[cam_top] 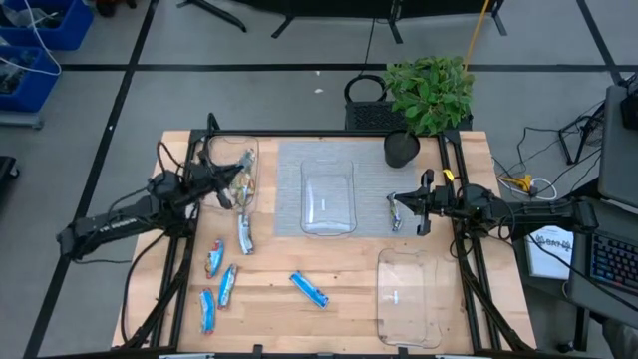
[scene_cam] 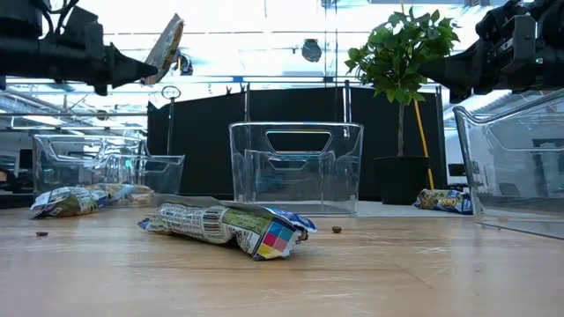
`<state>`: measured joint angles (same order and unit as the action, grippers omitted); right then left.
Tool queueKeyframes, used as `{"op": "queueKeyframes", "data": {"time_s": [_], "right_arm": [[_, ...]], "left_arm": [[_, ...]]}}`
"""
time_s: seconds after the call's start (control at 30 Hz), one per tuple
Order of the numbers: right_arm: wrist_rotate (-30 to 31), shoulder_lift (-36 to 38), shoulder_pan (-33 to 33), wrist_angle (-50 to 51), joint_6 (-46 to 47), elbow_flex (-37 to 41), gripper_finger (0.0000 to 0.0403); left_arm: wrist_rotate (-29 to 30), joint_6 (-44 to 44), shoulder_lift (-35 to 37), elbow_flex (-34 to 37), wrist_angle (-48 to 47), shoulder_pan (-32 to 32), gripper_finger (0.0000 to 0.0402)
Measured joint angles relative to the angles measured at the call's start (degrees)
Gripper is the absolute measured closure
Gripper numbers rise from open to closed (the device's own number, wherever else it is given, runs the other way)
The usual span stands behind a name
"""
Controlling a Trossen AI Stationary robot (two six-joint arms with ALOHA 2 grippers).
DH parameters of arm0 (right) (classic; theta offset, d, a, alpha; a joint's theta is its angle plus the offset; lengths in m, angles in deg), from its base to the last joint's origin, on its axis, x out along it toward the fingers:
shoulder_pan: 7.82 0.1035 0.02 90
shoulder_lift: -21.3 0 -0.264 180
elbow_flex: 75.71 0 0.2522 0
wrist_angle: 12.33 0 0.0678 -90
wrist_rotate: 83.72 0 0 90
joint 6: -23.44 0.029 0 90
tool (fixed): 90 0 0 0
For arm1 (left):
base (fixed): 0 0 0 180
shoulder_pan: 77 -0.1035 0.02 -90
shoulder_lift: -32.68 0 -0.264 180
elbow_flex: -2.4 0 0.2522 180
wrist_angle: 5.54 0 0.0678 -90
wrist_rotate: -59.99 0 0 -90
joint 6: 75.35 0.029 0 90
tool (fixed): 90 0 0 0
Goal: Pick and place Granola Bars by type
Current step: Put the yellow granola bar into the top left transparent bin
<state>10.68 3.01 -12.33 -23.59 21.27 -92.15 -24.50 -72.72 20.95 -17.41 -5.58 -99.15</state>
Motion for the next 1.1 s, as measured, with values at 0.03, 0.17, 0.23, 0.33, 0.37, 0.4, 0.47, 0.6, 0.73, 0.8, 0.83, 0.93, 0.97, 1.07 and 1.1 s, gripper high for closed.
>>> {"op": "queueKeyframes", "data": {"time_s": [0.03,0.17,0.23,0.33,0.37,0.4,0.47,0.6,0.73,0.8,0.83,0.93,0.97,1.07,1.1], "right_arm": [[0.00,0.00,0.00,0.00,-0.01,-0.01,0.0403],[0.00,0.00,0.00,0.00,0.00,0.00,0.0403],[0.00,0.00,-0.01,0.00,0.00,-0.01,0.0403],[0.00,0.00,0.00,-0.01,0.00,-0.02,0.0403],[0.00,0.00,0.00,0.00,-0.02,-0.02,0.0403],[0.00,0.00,0.00,0.00,-0.02,0.00,0.0403],[0.00,0.00,-0.01,0.00,-0.01,-0.01,0.0403],[0.00,0.00,0.00,0.00,-0.02,-0.02,0.0403],[0.00,0.00,0.00,-0.02,0.00,-0.02,0.0403],[0.00,0.00,-0.01,0.00,0.00,-0.02,0.0403],[0.00,0.00,0.00,-0.01,-0.01,-0.02,0.0403],[0.00,0.00,0.00,-0.01,0.00,-0.01,0.0403],[0.00,0.00,0.00,0.00,0.00,-0.02,0.0403],[0.00,0.00,0.00,-0.01,-0.01,-0.02,0.0403],[0.00,0.00,0.00,0.00,-0.01,-0.02,0.0403]], "left_arm": [[0.82,-0.80,0.54,0.01,-0.03,-1.22,0.0399],[11.49,-10.71,2.29,-0.01,-1.49,-6.00,0.0399],[15.82,-18.46,2.30,-0.07,-5.92,-8.45,0.0399],[16.15,-27.39,0.95,-2.38,-15.63,-11.82,0.0399],[15.44,-28.71,-0.01,-3.52,-18.21,-12.59,0.0399],[14.78,-29.33,-1.18,-4.66,-20.38,-13.09,0.0399],[12.92,-29.81,-3.74,-6.97,-24.10,-13.66,0.0399],[9.36,-29.98,-10.12,-13.32,-28.66,-13.84,0.0399],[10.45,-29.65,-19.18,-22.95,-40.41,-13.84,0.0399],[12.61,-30.55,-24.04,-28.16,-47.96,-13.84,0.0399],[13.23,-31.22,-26.37,-30.23,-51.45,-13.84,0.0399],[13.85,-32.77,-32.59,-33.99,-58.51,-13.84,0.0399],[13.60,-32.93,-34.33,-34.24,-59.65,-13.84,0.0399],[10.37,-33.20,-38.36,-33.84,-60.42,-13.84,0.0399],[9.35,-33.20,-39.54,-33.55,-60.42,-13.83,0.0399]]}}
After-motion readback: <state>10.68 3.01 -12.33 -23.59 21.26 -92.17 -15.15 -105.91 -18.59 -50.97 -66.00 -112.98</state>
